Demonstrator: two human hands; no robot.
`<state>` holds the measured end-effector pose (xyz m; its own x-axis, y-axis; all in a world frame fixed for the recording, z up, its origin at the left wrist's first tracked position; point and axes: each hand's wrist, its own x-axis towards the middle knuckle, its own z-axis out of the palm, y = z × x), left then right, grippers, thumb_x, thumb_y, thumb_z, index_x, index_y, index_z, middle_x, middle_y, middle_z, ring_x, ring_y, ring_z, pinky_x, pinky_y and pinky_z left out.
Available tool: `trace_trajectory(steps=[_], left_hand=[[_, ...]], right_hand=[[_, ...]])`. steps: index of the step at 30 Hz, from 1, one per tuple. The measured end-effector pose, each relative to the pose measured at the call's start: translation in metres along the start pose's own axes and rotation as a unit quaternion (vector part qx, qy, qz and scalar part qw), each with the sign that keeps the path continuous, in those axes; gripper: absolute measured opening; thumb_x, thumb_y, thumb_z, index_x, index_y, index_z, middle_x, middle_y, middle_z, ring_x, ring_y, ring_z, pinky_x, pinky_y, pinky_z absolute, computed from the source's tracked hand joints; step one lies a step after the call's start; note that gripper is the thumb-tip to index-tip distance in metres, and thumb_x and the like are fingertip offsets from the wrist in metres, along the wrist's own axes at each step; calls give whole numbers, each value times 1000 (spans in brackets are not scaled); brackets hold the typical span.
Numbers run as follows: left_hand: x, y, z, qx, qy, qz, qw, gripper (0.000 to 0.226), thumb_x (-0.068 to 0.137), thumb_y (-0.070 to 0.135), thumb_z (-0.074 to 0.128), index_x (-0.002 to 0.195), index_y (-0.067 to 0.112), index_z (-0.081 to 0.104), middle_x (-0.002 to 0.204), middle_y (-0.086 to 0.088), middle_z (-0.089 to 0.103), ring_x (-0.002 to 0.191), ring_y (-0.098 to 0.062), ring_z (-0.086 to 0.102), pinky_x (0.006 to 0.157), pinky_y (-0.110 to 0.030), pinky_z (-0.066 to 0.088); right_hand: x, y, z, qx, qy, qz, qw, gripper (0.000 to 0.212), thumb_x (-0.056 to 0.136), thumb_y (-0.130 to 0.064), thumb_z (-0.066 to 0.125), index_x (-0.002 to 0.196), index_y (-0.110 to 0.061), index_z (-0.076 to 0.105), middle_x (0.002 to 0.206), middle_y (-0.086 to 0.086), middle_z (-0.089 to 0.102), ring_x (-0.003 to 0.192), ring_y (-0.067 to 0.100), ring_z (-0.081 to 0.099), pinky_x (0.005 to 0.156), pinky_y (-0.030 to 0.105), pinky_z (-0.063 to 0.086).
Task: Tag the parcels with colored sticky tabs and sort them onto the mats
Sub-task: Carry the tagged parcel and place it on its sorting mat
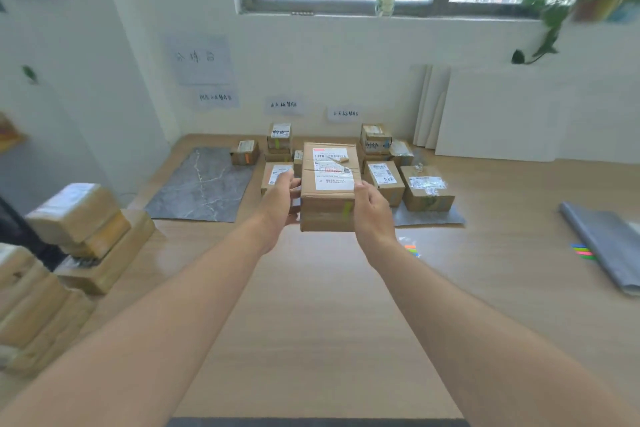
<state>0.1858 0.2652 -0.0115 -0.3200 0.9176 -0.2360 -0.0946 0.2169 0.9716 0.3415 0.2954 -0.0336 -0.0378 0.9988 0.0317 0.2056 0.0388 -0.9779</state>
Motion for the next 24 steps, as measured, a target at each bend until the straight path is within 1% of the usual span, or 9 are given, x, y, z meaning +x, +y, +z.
trace_trajectory(steps=[2,4,8,12,15,18,21,22,24], left_hand=[[-4,19,-3,-3,4,8,1000,49,101,54,32,117,24,68,113,4,71,102,-19,65,104,-42,47],[-4,33,-4,-4,1,14,1000,50,99,57,33,112,26,70,112,3,71,109,-26,64,107,-49,46],[2,54,-2,-10,-5,21,1000,52,99,57,33,113,24,70,115,-1,70,107,-30,65,103,-47,49],[25,66,8,-26,8,25,999,50,103,51,35,117,17,69,102,3,72,95,-25,67,97,-38,53],[52,64,17,-28,19,16,999,46,104,49,34,106,20,70,102,3,70,99,-22,65,100,-38,51],[86,54,26,-31,36,-3,999,45,104,49,35,102,22,71,105,1,71,102,-23,66,103,-41,50],[119,41,32,-29,46,-32,998,46,104,47,35,111,19,70,111,-4,71,102,-26,67,103,-43,51],[130,36,33,-35,52,-42,997,45,103,46,36,111,17,69,110,-5,72,103,-26,68,101,-42,52],[150,27,32,-45,61,-55,996,40,104,41,37,104,15,66,99,-2,72,96,-22,68,95,-36,54]], right_hand=[[1,-20,-5,-8,0,-7,1000,44,96,-55,33,113,-33,66,111,-13,69,107,12,61,98,43,50],[6,-36,-9,-10,5,-10,1000,45,99,-53,34,119,-30,67,112,-10,69,107,13,60,97,41,50],[23,-55,-16,-8,6,-13,1000,43,102,-49,35,118,-26,67,109,-7,69,104,12,61,83,33,50],[47,-58,-18,0,-7,-13,1000,44,102,-48,35,121,-24,66,111,-9,68,109,13,59,93,37,48],[73,-50,-19,14,-14,-3,1000,41,104,-40,35,127,-24,64,109,-15,63,110,11,56,92,33,43],[106,-32,-11,10,-33,19,999,43,101,-42,35,132,-27,61,122,-11,63,116,11,55,101,34,44],[148,0,6,-20,-48,51,997,47,89,-58,32,122,-43,61,122,-11,63,113,10,58,103,44,49],[161,12,12,-28,-54,59,996,47,86,-60,31,118,-45,62,121,-10,63,111,10,59,101,45,50],[181,28,24,-22,-69,71,995,47,85,-57,32,117,-43,63,121,-6,63,110,11,60,100,45,51]])
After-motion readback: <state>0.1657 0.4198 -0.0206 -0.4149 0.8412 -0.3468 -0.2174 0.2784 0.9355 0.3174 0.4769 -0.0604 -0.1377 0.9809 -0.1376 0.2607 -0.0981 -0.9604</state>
